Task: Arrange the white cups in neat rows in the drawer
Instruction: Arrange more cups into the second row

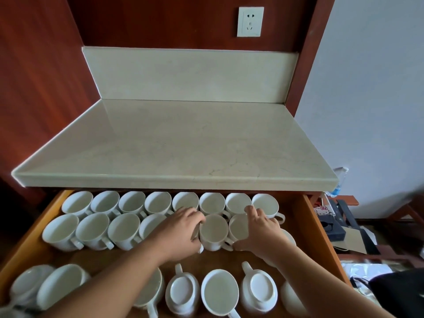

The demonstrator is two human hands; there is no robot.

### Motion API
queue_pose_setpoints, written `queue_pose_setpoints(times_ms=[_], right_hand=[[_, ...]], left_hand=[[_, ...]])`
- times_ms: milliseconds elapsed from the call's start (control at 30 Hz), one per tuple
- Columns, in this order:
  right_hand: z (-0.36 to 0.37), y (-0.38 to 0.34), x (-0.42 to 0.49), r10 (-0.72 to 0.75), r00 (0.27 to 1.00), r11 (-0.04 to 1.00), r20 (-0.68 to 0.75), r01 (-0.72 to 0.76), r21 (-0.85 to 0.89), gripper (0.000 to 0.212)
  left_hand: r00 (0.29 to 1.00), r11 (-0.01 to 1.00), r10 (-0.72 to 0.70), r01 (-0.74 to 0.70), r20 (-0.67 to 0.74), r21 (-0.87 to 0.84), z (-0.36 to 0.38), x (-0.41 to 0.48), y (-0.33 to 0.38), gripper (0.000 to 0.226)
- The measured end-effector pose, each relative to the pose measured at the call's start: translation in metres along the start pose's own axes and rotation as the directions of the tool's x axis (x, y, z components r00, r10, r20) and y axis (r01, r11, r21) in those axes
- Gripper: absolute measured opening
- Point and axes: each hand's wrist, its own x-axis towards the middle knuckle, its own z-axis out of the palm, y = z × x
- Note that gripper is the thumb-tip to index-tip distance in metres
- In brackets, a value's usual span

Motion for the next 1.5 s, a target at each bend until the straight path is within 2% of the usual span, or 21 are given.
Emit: queue_pose_setpoints(times_ms=[167, 267, 433, 533, 600, 700, 800, 900, 1000, 1100, 1300, 1500], right_hand=[[-0.003, -0.001, -0.003, 0.003, 1.000, 0.999, 0.006, -0.003, -0.033, 0.091], [-0.001, -0.003, -0.001, 0.013, 1.000, 0.999, -0.008, -0.014, -0.034, 0.091], [0.000, -0.001, 0.002, 0.019, 1.000, 0.999, 0.007, -0.019, -0.032, 0.096], [-0.005, -0.001, 0.000, 0.022, 0.999, 0.999, 0.024, -0.021, -0.033, 0.092], [-0.012, 0.002, -0.002, 0.033, 0.999, 0.999, 0.031, -0.034, 0.007, 0.084], [-0.031, 0.020, -0.006, 0.055, 0.998, 0.994, 0.004, -0.055, 0.097, 0.059], [-0.051, 0.048, -0.015, 0.116, 0.993, 0.992, -0.001, -0.116, 0.059, 0.047], [-0.057, 0.067, -0.026, 0.160, 0.980, 0.987, 0.121, -0.158, -0.023, 0.067], [-0.050, 0.068, -0.038, 0.161, 0.960, 0.987, 0.230, -0.159, -0.027, 0.090], [-0.035, 0.066, -0.044, 0.161, 0.968, 0.987, 0.191, -0.157, -0.039, 0.097], [-0.024, 0.075, -0.038, 0.171, 0.977, 0.975, 0.129, -0.186, 0.118, 0.088], [-0.019, 0.081, -0.031, 0.158, 0.985, 0.962, 0.072, -0.171, 0.215, 0.098]], left_hand=[[0.995, 0.996, 0.027, -0.035, 0.093, 0.078, -0.012, -0.015, -0.016, 0.040], [0.991, 0.993, -0.009, -0.007, 0.134, 0.120, -0.011, -0.016, -0.012, 0.032], [0.983, 0.988, -0.081, 0.058, 0.164, 0.142, -0.002, -0.016, -0.008, 0.052], [0.985, 0.987, -0.080, 0.057, 0.154, 0.148, 0.001, -0.016, -0.010, 0.054], [0.986, 0.988, -0.075, 0.053, 0.151, 0.144, 0.003, -0.016, -0.011, 0.054], [0.995, 0.993, -0.034, 0.022, 0.098, 0.119, 0.001, -0.014, -0.007, 0.054], [1.000, 0.998, 0.031, -0.031, -0.002, 0.060, -0.002, -0.002, 0.009, 0.059], [0.993, 0.993, 0.118, -0.117, -0.017, 0.033, 0.000, 0.018, 0.038, 0.058], [0.985, 0.985, 0.170, -0.170, -0.014, 0.001, 0.010, 0.036, 0.067, 0.055], [0.981, 0.982, 0.190, -0.191, 0.028, 0.009, 0.021, 0.049, 0.088, 0.044], [0.986, 0.987, 0.114, -0.126, 0.120, 0.096, 0.032, 0.062, 0.097, 0.028], [0.984, 0.969, 0.108, -0.135, 0.138, 0.207, 0.037, 0.061, 0.099, 0.014]])
